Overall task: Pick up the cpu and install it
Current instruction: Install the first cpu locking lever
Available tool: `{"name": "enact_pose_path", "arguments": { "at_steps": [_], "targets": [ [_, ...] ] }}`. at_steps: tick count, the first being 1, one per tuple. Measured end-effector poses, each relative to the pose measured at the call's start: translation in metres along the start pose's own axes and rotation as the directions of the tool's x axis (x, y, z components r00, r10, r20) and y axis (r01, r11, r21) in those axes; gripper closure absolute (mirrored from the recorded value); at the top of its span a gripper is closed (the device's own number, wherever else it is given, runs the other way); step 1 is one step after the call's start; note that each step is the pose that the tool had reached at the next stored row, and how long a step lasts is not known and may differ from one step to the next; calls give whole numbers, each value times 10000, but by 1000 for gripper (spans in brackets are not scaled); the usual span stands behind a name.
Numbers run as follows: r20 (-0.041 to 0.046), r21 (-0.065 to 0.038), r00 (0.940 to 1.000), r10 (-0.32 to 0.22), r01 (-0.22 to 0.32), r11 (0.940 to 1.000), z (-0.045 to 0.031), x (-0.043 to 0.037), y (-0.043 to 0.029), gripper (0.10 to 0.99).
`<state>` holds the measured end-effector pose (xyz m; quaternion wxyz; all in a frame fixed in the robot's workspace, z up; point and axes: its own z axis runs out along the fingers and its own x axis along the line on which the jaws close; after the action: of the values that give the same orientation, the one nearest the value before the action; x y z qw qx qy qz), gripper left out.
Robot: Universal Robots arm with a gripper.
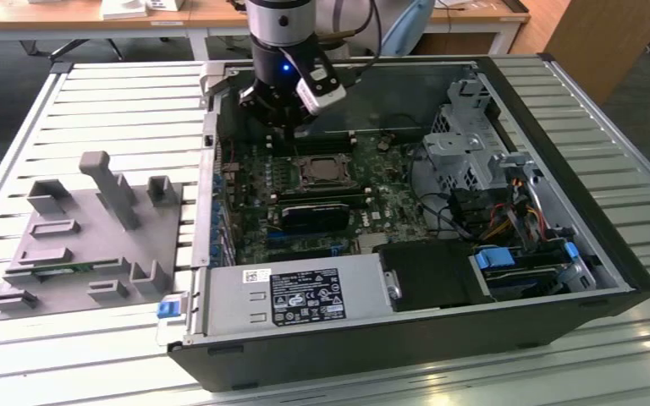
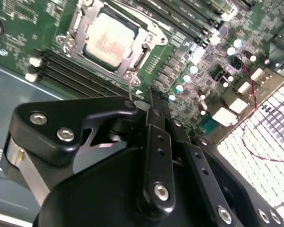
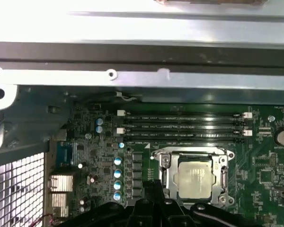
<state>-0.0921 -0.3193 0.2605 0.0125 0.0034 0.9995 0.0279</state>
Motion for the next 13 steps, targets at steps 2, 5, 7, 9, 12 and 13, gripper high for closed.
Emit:
{"name": "enact_pose_path", "arguments": {
  "at_steps": [2, 5, 7, 9, 12, 13],
  "targets": [
    [0, 0, 10000, 0, 0, 10000, 8, 20, 2, 980],
    [-1, 0, 10000, 0, 0, 10000, 25, 44, 29, 980],
    [0, 0, 10000, 1, -1, 10000, 37, 54, 50, 980],
    [-1, 1, 10000, -1, 1, 10000, 52, 57, 86, 980],
    [0, 0, 10000, 0, 0, 10000, 71, 64, 125, 980],
    [-1, 0, 10000, 0, 0, 10000, 77, 68, 131, 980]
  ]
}}
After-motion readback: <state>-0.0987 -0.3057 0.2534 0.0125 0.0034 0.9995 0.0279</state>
